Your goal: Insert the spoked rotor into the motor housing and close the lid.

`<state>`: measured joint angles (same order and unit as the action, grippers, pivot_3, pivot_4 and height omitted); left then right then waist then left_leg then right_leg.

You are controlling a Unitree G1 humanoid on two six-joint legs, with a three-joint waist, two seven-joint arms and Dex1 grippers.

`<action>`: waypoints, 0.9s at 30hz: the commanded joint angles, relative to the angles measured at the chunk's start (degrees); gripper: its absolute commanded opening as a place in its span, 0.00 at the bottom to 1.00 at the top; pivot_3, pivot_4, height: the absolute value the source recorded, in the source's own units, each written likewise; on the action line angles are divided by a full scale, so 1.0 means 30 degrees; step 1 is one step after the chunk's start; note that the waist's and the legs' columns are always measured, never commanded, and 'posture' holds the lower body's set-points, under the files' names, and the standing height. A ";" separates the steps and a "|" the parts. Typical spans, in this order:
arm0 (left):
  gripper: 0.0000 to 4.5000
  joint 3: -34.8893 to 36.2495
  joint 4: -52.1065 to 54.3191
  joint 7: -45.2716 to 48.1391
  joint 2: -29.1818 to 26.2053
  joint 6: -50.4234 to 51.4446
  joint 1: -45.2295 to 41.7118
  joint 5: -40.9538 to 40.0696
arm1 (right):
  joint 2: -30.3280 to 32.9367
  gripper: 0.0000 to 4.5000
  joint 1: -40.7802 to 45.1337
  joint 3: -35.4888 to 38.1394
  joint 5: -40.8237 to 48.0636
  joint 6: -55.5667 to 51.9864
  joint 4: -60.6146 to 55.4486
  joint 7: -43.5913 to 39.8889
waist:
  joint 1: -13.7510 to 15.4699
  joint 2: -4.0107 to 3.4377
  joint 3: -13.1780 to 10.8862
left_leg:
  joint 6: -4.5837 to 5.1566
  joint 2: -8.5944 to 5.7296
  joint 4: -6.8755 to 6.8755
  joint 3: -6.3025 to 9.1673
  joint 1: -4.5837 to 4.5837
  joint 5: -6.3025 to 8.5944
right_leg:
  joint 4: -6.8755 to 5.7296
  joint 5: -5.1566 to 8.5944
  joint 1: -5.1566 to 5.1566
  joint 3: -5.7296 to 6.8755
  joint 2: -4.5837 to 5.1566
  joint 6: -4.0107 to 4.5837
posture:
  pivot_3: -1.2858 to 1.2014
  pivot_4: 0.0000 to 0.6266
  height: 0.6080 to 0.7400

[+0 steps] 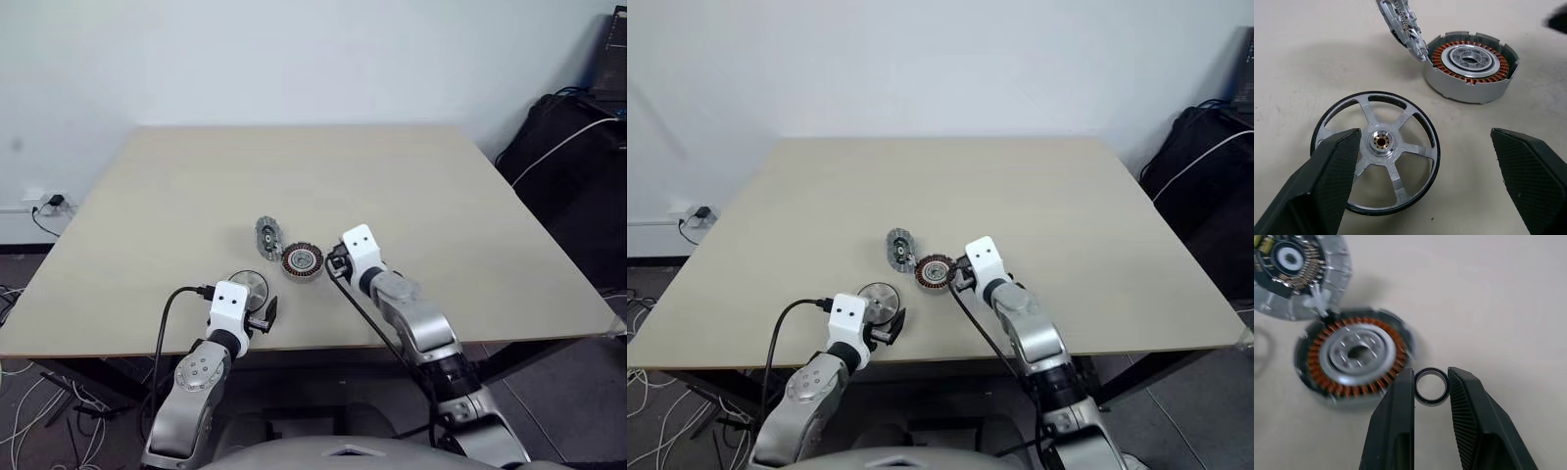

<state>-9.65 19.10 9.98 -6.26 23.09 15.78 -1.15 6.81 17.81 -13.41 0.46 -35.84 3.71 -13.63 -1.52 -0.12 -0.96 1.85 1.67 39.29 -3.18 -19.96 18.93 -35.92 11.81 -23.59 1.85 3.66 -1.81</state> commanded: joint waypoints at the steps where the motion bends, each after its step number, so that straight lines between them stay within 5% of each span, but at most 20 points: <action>1: 1.00 -0.0168 0.0435 -0.0075 0.0197 -0.0545 -0.0085 -0.0082 | -0.0653 0.15 0.1610 -0.0321 -0.0286 0.1250 0.1861 -0.0203 | -0.0025 -0.0001 -0.0001 | 0.0000 0.0000 -0.0001 -0.0005 -0.0001 0.0000 | 0.0000 -0.0002 -0.0003 -0.0002 0.0000 0.0000 | 0.52 0.00 1.00; 27: 1.00 -0.0198 0.0695 -0.0315 0.0432 -0.0706 0.0336 -0.0041 | -0.2888 0.15 0.4729 -0.0517 -0.0787 0.4174 0.8556 -0.1264 | -0.0204 -0.0017 -0.0007 | -0.0004 0.0005 -0.0006 -0.0004 -0.0002 -0.0001 | -0.0004 -0.0044 -0.0007 -0.0001 0.0000 -0.0061 | 0.52 0.00 1.00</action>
<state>-9.86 19.06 8.93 -4.96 22.02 17.22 -1.14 -1.41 30.17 -16.02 -1.89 -25.09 29.60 -17.44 -2.13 -0.17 -0.98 1.84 1.68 39.28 -3.19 -19.97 18.92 -35.94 11.67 -23.62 1.85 3.66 -2.00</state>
